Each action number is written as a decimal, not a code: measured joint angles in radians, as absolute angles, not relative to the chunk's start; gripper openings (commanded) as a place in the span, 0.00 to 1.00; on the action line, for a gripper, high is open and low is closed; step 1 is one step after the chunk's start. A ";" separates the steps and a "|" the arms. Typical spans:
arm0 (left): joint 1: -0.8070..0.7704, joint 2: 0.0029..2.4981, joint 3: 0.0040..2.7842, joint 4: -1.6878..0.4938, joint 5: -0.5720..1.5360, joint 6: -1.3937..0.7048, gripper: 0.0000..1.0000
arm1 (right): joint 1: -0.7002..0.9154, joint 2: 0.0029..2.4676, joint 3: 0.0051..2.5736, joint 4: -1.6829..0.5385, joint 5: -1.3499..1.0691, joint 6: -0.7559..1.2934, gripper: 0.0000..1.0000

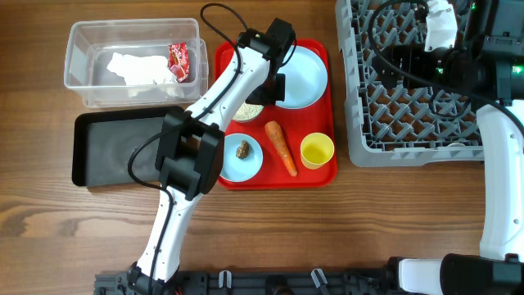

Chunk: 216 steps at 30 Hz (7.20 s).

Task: Sort waste into correct bins and load items into the dishwasher rack
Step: 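Reach the left gripper to the green rice bowl rim and grasp it, then lift the rice bowl left and tip it over the black tray, then shake the tilted green bowl to pour rice onto the black tray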

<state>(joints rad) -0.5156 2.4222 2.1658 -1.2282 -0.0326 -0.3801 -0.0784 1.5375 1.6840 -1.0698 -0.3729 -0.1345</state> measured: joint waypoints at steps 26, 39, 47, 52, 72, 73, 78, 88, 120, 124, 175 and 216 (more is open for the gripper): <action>-0.516 2.422 2.148 -1.240 -0.047 -0.380 0.04 | -0.078 1.538 1.684 -1.093 -0.373 -0.135 1.00; -0.515 2.317 2.146 -1.261 -0.052 -0.380 0.04 | -0.078 1.538 1.684 -1.092 -0.373 -0.135 1.00; -0.515 2.177 2.146 -1.281 -0.051 -0.380 0.04 | -0.078 1.538 1.684 -1.092 -0.373 -0.135 1.00; -0.514 2.122 2.146 -1.347 -0.051 -0.389 0.04 | -0.078 1.538 1.684 -1.092 -0.373 -0.135 1.00; -0.152 2.003 2.116 -1.641 0.051 -0.400 0.04 | -0.078 1.538 1.684 -1.093 -0.373 -0.135 1.00; -0.136 2.003 2.104 -1.638 0.066 -0.387 0.04 | -0.078 1.538 1.684 -1.092 -0.373 -0.135 1.00; -0.060 2.003 1.999 -1.625 0.176 -0.299 0.04 | -0.078 1.538 1.684 -1.093 -0.373 -0.135 1.00; 0.007 2.003 1.803 -1.558 0.397 -0.127 0.04 | -0.078 1.538 1.684 -1.100 -0.373 -0.135 1.00; 0.366 2.001 1.678 -1.578 0.835 0.288 0.04 | -0.078 1.538 1.684 -1.091 -0.373 -0.135 1.00; 0.409 2.001 1.553 -1.504 0.875 0.306 0.04 | -0.078 1.538 1.684 -1.091 -0.373 -0.135 1.00; 0.569 2.001 1.482 -1.578 1.364 0.392 0.04 | -0.078 1.538 1.684 -1.085 -0.373 -0.116 1.00; 0.611 1.965 1.482 -1.665 1.543 0.416 0.04 | -0.078 1.538 1.684 -1.085 -0.373 -0.116 1.00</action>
